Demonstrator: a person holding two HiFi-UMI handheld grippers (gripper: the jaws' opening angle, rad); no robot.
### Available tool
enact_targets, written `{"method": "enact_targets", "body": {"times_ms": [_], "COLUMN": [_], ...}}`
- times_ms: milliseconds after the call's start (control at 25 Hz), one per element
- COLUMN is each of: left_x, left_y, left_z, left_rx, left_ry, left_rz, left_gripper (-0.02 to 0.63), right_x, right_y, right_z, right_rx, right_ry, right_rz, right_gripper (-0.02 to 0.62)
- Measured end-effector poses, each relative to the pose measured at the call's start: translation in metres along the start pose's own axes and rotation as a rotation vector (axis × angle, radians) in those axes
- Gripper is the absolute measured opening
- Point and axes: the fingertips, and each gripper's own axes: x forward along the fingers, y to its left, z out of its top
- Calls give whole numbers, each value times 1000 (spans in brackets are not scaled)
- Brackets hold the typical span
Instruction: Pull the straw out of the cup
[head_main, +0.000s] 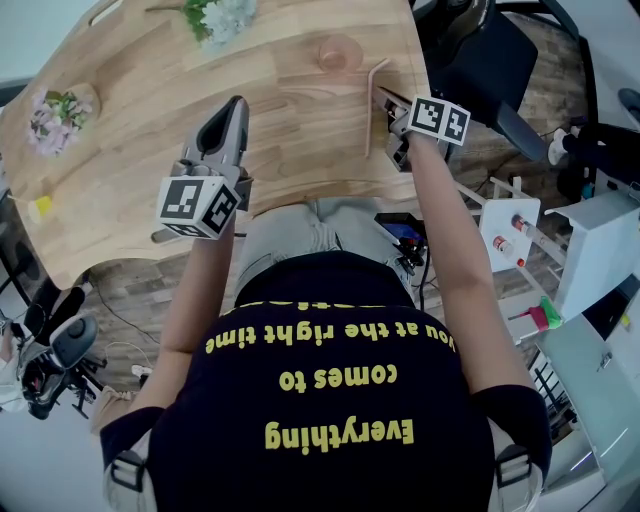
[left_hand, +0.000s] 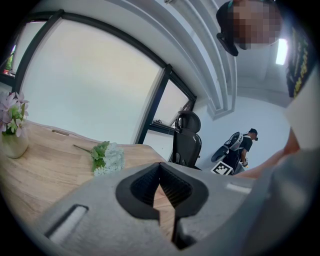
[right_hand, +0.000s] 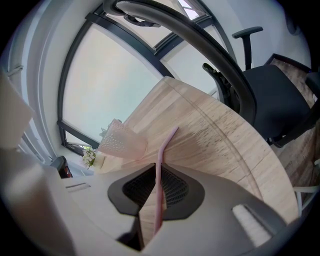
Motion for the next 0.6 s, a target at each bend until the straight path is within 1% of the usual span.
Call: {"method": "enact_targets", "body": {"times_ms": [320,600], "left_x": [-1,-3], "left_y": [0,-3], "left_z": [0,3], "left_rx": [1,9], "left_ry": [-1,-9], "left_rz": [-1,1], "left_gripper": [2,2], "right_x": [-4,-14], "right_y": [1,7], "right_z": [5,17], "right_rx": [4,1], "right_ry": [-30,-77], "right_rz": [9,33], "right_gripper": [18,8]}}
